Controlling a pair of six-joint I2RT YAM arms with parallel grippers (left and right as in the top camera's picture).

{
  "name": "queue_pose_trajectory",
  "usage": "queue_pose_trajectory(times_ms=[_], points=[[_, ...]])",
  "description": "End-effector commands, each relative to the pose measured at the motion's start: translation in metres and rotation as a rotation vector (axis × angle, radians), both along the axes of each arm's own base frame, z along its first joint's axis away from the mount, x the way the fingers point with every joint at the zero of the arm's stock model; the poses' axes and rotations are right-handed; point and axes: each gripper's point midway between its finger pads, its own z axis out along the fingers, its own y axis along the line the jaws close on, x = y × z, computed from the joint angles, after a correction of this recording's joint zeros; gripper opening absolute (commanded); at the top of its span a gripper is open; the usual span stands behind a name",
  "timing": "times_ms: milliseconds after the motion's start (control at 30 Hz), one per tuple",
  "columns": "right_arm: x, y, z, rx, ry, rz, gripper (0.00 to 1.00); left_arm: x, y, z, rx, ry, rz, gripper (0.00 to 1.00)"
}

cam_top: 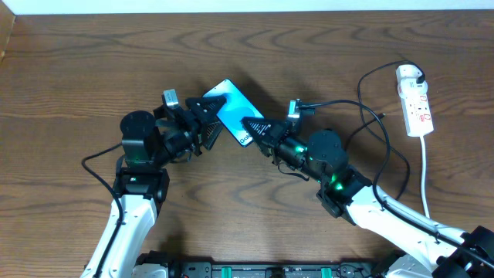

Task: Plug charger to phone and switch on socket
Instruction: 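Grasp the phone's top edge with the left gripper, holding it upright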

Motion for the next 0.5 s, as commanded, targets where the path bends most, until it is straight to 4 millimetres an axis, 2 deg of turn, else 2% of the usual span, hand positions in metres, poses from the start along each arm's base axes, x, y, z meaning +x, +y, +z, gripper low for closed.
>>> queue_pose_trajectory(times_ms=[0,67,333,467], points=[[0.0,0.002,0.009,0.027,-0.009,-0.015,0.01,0.005,0.003,0.003,-0.076,0.079,0.055,0.6],[-0.001,0.003,0.009,0.031,-0.003,-0.026,0.01,0.007,0.005,0.005,-0.094,0.09,0.074,0.53],[-0.002,0.006,0.008,0.084,0.075,-0.078,0.01,0.01,0.005,0.017,-0.109,0.038,0.077,0.49],[-0.005,0.009,0.008,0.085,0.078,-0.068,0.01,0.009,0.004,0.017,-0.101,0.03,0.069,0.39]])
